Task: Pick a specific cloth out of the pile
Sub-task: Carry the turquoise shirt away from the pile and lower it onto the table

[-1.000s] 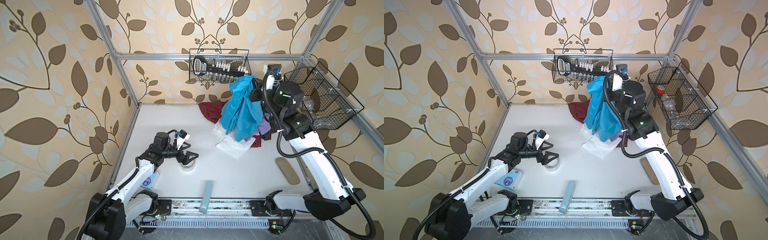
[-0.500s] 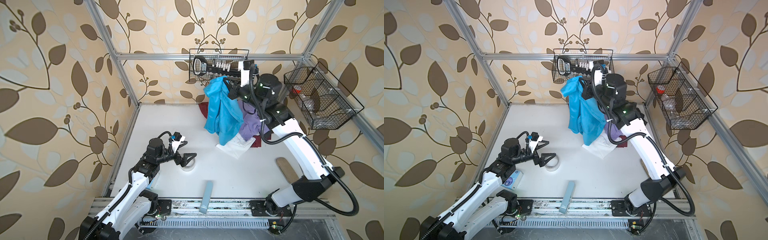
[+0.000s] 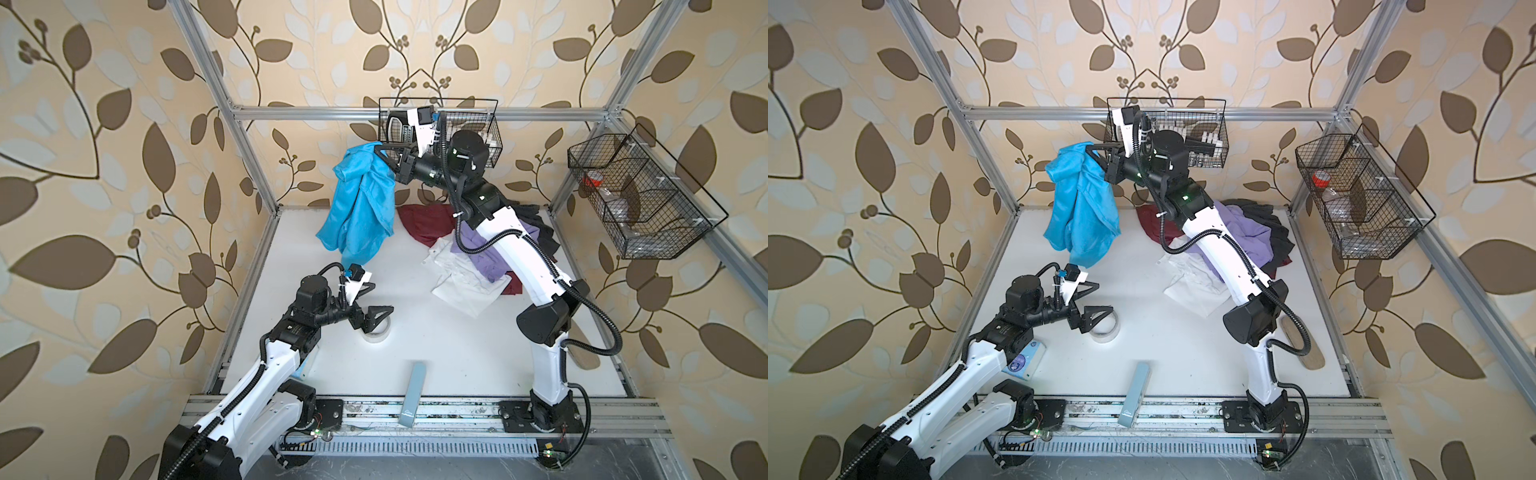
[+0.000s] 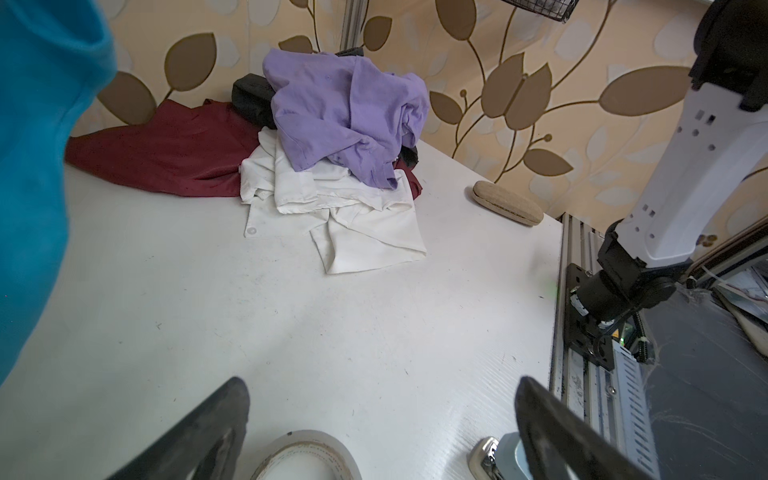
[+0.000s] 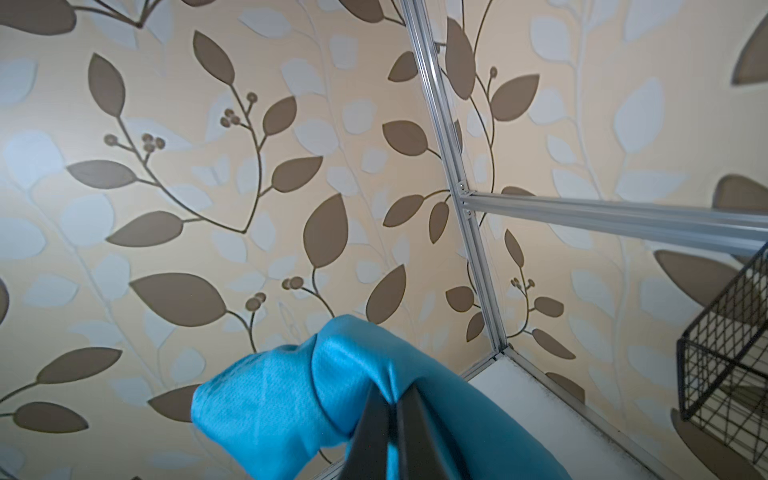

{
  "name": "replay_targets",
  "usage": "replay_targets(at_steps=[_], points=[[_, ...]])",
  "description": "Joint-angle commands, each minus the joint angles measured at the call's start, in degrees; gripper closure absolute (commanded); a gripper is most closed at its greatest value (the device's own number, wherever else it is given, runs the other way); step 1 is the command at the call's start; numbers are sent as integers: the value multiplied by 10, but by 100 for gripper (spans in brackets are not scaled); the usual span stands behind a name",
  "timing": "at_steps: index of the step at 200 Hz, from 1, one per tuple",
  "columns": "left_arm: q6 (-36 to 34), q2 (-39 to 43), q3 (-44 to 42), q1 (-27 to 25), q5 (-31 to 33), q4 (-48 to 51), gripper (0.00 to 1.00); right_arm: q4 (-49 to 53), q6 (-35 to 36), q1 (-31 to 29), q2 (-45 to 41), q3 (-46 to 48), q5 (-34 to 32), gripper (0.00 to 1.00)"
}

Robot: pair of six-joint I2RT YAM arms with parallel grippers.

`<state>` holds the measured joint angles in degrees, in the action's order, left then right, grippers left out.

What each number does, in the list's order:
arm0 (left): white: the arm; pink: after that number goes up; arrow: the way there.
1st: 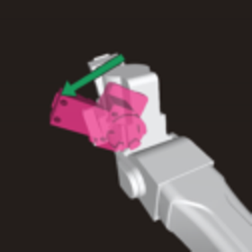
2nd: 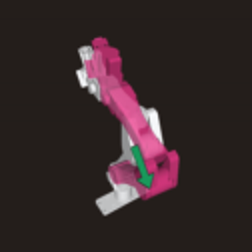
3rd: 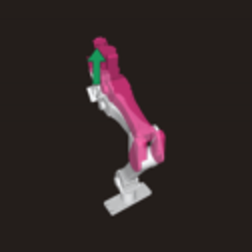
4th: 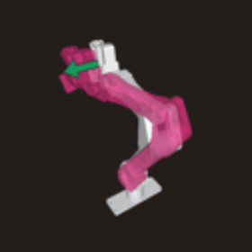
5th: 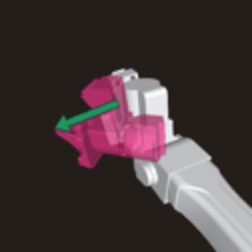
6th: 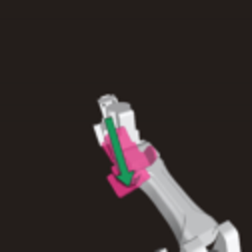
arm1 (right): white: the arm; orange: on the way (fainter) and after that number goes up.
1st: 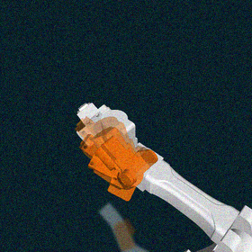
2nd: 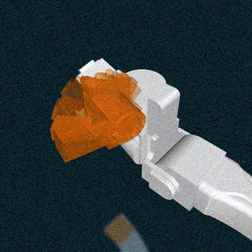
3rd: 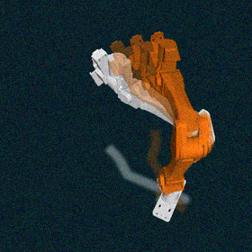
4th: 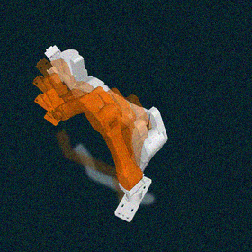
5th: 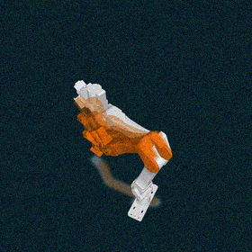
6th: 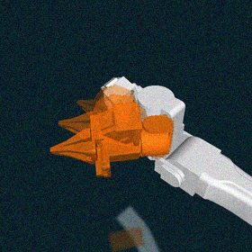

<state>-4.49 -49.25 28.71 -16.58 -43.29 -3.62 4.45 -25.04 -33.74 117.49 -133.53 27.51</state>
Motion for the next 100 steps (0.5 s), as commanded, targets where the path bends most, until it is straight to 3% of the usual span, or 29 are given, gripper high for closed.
replay_targets(at_steps=[1,24,62,100], points=[[-10,3,17,-6,-14,-5,1,-37,5,1,3,85,15,100],[-9,1,18,-6,-19,-4,1,-70,17,0,48,145,31,100],[-12,0,19,-7,-21,-1,1,23,26,9,200,45,72,100],[-16,-1,21,-7,-17,4,1,39,51,10,190,137,69,95]])
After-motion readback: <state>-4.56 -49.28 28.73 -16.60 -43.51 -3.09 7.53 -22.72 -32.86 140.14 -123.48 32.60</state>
